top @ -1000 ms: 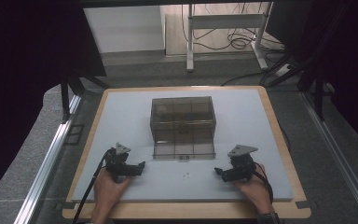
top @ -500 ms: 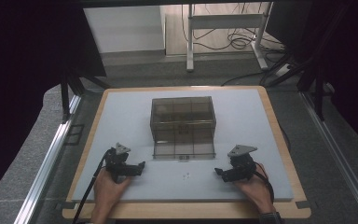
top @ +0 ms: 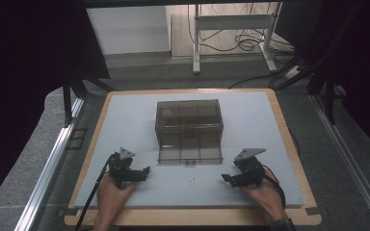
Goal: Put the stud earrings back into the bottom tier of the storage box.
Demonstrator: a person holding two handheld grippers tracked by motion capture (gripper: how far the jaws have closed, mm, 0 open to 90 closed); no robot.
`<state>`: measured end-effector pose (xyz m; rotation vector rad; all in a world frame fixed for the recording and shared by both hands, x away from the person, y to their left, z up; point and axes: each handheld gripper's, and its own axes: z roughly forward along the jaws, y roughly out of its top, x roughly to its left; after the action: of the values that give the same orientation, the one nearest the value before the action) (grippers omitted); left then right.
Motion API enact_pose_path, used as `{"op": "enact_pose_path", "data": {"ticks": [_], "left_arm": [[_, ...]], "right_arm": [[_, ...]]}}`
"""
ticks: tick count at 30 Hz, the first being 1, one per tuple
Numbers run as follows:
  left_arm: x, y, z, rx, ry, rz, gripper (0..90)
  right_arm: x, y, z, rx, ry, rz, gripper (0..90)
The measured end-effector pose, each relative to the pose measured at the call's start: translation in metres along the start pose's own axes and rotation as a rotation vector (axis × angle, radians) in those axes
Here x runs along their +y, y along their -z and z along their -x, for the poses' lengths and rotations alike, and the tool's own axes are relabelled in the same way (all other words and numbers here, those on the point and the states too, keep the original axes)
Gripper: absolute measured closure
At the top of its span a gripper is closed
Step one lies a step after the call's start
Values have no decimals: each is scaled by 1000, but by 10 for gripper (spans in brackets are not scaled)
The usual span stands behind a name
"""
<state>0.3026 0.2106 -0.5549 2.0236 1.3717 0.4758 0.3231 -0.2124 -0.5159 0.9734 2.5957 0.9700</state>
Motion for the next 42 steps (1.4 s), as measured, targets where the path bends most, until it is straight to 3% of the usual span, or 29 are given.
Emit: {"op": "enact_pose_path", "data": {"ticks": [7, 14, 17, 28, 42], "left_arm": [[0, 0, 0, 0, 0, 0, 0], [0, 0, 0, 0, 5, 0, 0], [0, 0, 0, 0, 5, 0, 0], [0, 0, 0, 0, 4, 0, 0], [0, 0, 0, 0, 5, 0, 0]], "right_arm": [[6, -5, -8, 35, 13, -45, 315], [15, -5, -14, 52, 42, -49, 334], [20, -6, -17, 51, 50, -65, 379], [36, -22, -29, 124, 107, -108, 573], [54, -36, -43, 190, 148, -144, 732]]}}
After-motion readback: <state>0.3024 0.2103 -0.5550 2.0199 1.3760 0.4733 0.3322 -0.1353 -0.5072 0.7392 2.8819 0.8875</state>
